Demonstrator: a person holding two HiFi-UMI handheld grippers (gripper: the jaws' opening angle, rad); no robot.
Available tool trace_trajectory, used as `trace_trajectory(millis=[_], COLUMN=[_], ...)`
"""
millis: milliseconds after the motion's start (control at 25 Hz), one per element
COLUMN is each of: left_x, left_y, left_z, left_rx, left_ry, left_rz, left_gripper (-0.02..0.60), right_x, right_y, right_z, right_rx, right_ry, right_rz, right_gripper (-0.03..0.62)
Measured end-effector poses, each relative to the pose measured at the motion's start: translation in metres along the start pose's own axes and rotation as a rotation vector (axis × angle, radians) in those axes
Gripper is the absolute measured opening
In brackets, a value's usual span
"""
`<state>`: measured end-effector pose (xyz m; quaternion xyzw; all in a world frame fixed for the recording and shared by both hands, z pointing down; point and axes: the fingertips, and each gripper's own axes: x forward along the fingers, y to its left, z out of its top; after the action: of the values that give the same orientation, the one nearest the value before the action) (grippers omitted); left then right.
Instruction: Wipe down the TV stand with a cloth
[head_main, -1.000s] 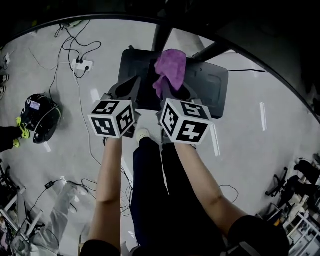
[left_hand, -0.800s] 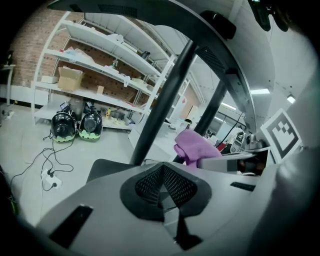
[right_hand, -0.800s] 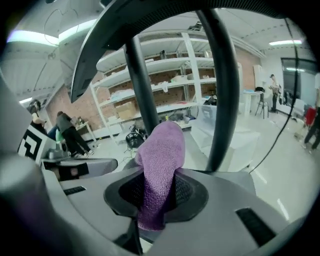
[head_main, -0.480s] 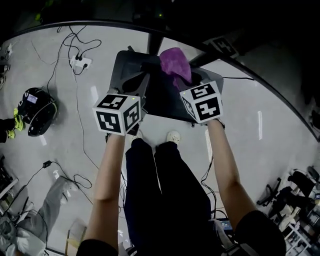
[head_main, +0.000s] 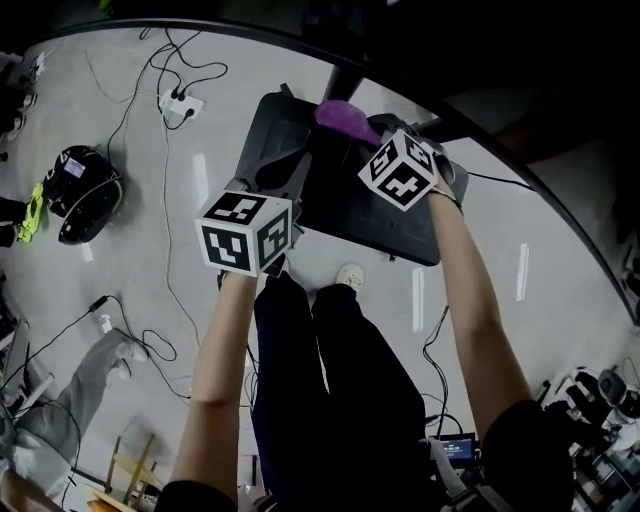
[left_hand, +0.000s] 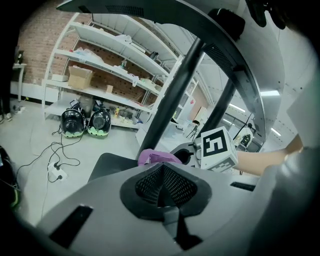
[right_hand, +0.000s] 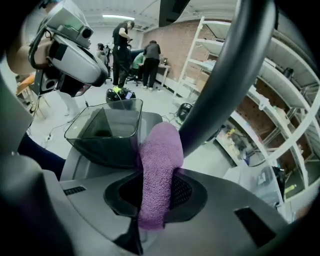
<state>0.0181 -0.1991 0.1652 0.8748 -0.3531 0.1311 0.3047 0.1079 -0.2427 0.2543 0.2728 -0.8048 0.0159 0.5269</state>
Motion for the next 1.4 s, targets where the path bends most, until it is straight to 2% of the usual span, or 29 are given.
trace_trajectory(millis=[280, 600, 1080, 1400], left_x=[-0.001, -0.004, 0.007, 0.015], left_y=[0.015, 0.013, -0.023, -0.064], left_z=[-0.005, -0.013, -0.019, -0.033], left_rx=[-0.011, -0.049, -0.038, -0.031], left_ry=[-0.001, 0.015, 0.023, 0.033], left_rz=[0.018, 0.003, -0.022, -0.051], left_gripper=[0.006, 0.008, 0.006, 0.008], right_x=[0.032, 0.030, 0.005, -0.021], right_y=[-0.002, 0.004, 0.004, 0.010], right_z=[0.003, 0.002, -0.049, -0.095], right_rx=[-0.025, 0.028, 0.125, 0.134], right_ry=[0.002, 0.010, 0.042, 0.079], right_rz=[0.072, 0.121, 0.115, 0.092], right_gripper=[0.089, 0.089, 0.089, 0.089])
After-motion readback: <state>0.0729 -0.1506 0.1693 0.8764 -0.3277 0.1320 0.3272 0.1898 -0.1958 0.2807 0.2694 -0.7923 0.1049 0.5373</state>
